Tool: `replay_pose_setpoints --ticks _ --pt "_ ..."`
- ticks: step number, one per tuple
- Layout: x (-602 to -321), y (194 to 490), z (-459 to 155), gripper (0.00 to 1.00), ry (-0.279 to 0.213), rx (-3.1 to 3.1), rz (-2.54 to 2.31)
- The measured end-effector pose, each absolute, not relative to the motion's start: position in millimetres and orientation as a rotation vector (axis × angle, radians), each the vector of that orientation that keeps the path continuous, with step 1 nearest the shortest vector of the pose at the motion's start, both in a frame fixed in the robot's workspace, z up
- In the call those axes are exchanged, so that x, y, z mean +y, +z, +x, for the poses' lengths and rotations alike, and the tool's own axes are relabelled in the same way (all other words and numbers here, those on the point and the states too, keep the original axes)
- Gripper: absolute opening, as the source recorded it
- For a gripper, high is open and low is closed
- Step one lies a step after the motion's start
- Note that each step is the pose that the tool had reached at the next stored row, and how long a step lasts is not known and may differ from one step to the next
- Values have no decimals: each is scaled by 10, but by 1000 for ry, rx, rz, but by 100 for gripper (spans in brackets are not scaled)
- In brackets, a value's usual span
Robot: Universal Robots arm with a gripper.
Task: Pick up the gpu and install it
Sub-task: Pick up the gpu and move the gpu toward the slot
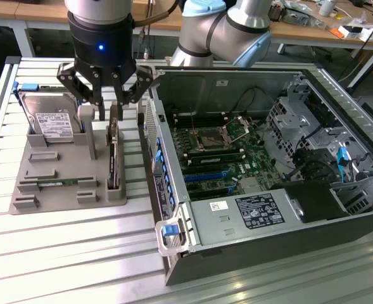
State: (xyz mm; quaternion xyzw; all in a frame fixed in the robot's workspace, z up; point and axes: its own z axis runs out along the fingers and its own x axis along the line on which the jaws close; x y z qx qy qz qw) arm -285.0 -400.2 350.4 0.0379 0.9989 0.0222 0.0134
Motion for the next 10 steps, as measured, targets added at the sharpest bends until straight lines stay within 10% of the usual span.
replay_pose_setpoints --ticks 10 --pt "-4002 3473 -2850 36 69 3112 118"
